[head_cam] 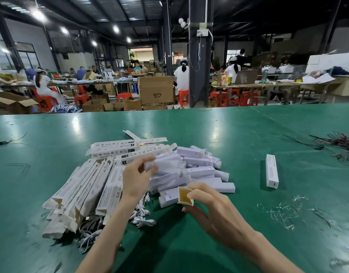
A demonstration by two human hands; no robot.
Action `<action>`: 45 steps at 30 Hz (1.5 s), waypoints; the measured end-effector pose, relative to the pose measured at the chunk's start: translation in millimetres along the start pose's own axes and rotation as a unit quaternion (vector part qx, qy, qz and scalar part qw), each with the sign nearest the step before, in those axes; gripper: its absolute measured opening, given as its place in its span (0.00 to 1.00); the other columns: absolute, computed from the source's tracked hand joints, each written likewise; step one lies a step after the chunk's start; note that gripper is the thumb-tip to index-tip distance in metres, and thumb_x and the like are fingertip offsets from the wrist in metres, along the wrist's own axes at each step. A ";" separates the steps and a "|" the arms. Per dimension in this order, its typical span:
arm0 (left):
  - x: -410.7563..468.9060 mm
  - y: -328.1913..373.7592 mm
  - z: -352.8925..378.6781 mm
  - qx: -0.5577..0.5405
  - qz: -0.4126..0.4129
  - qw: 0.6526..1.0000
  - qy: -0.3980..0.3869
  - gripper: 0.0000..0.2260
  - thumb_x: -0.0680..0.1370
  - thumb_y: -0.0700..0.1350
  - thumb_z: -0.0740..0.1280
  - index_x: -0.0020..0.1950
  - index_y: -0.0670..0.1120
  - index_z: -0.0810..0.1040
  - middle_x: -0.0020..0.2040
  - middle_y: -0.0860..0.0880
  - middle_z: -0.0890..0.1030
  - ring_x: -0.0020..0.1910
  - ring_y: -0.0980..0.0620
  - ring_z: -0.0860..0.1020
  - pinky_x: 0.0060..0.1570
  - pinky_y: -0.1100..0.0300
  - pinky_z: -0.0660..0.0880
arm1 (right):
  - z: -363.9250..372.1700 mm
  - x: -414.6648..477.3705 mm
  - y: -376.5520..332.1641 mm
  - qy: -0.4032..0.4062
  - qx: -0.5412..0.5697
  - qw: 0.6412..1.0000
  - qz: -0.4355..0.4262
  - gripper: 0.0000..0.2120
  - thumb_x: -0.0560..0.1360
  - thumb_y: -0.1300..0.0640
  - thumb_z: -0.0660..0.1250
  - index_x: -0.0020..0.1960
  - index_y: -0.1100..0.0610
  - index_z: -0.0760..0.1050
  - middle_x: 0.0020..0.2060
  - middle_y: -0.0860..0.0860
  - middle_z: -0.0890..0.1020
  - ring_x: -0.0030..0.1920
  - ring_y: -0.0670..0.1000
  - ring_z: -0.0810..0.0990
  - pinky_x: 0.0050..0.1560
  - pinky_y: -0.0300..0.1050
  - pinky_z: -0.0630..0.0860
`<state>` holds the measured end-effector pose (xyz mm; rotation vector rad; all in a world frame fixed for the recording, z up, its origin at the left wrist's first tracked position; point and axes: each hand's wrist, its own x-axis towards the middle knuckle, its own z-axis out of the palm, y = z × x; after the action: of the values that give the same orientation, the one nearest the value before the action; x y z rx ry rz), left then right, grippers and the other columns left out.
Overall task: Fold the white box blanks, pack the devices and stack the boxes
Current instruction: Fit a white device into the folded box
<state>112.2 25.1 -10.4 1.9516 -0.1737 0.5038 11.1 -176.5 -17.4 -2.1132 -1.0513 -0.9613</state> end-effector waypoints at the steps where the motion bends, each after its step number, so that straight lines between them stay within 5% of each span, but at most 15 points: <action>1: -1.8 12.8 -6.1 -0.038 0.016 0.999 0.016 0.10 0.73 0.39 0.72 0.54 0.48 0.80 0.41 0.45 0.80 0.38 0.48 0.74 0.40 0.59 0.73 | -0.7 0.0 0.1 0.000 0.002 1.000 -0.002 0.18 0.74 0.65 0.70 0.56 0.55 0.65 0.49 0.55 0.79 0.41 0.55 0.75 0.41 0.42 0.75; 6: -29.8 86.7 -60.7 -0.235 0.187 0.954 0.001 0.12 0.73 0.43 0.70 0.54 0.53 0.78 0.54 0.51 0.83 0.52 0.52 0.82 0.48 0.61 0.80 | -2.6 2.0 -1.7 -0.006 -0.014 1.000 0.005 0.20 0.73 0.65 0.72 0.56 0.55 0.64 0.48 0.56 0.79 0.39 0.57 0.76 0.37 0.47 0.76; 13: -72.1 104.8 -75.8 -0.164 0.225 0.957 -0.083 0.15 0.70 0.33 0.68 0.55 0.47 0.77 0.53 0.49 0.83 0.51 0.57 0.81 0.49 0.69 0.77 | -3.6 1.3 -0.9 -0.001 -0.011 1.000 0.024 0.11 0.73 0.61 0.72 0.51 0.58 0.71 0.47 0.51 0.78 0.39 0.52 0.75 0.40 0.38 0.72; 17: -75.1 95.8 -74.1 -0.119 0.228 0.962 -0.093 0.17 0.72 0.34 0.71 0.52 0.55 0.79 0.52 0.51 0.82 0.52 0.56 0.80 0.50 0.69 0.76 | -8.8 1.6 0.8 -0.032 0.014 0.994 0.103 0.09 0.75 0.53 0.72 0.48 0.54 0.72 0.41 0.42 0.75 0.39 0.47 0.73 0.41 0.42 0.73; 23: -72.6 102.8 -79.9 0.018 0.299 0.952 -0.070 0.13 0.71 0.37 0.68 0.50 0.53 0.80 0.52 0.60 0.79 0.55 0.51 0.79 0.54 0.54 0.79 | -11.7 2.2 -2.8 -0.042 0.085 0.985 0.143 0.10 0.79 0.46 0.61 0.56 0.40 0.61 0.43 0.29 0.78 0.48 0.41 0.76 0.50 0.35 0.71; 29: -73.4 114.0 -88.6 0.093 0.347 0.929 -0.086 0.13 0.69 0.32 0.67 0.48 0.46 0.80 0.50 0.56 0.78 0.51 0.54 0.79 0.51 0.62 0.77 | -12.4 4.8 -5.3 -0.029 0.128 0.982 0.137 0.19 0.77 0.60 0.68 0.56 0.42 0.64 0.52 0.35 0.80 0.50 0.40 0.80 0.53 0.34 0.72; 36: -79.7 123.1 -80.4 0.123 0.370 0.919 -0.067 0.11 0.70 0.31 0.67 0.48 0.43 0.81 0.50 0.54 0.78 0.51 0.56 0.78 0.50 0.71 0.72 | -13.0 3.6 -5.5 -0.004 0.136 0.982 0.133 0.16 0.75 0.59 0.71 0.53 0.45 0.66 0.45 0.41 0.83 0.51 0.50 0.82 0.51 0.56 0.77; 42: -83.2 120.4 -82.9 0.149 0.380 0.911 -0.062 0.13 0.70 0.29 0.64 0.47 0.42 0.82 0.49 0.52 0.77 0.51 0.56 0.77 0.49 0.69 0.73 | -14.9 8.3 -11.4 0.016 0.103 0.988 0.111 0.11 0.74 0.51 0.70 0.51 0.44 0.68 0.46 0.40 0.80 0.46 0.42 0.77 0.48 0.42 0.73; 45: -83.7 123.0 -86.1 0.168 0.392 0.902 -0.061 0.13 0.69 0.28 0.64 0.46 0.42 0.82 0.49 0.51 0.76 0.51 0.57 0.77 0.50 0.70 0.72 | -16.3 11.3 -16.1 0.035 0.078 0.993 0.076 0.10 0.73 0.51 0.69 0.50 0.45 0.69 0.49 0.41 0.82 0.45 0.48 0.79 0.49 0.44 0.72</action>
<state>-28.4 41.2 87.1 2.2043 -1.0400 0.9814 -3.0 -175.7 3.8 -1.9851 -0.8867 -0.8452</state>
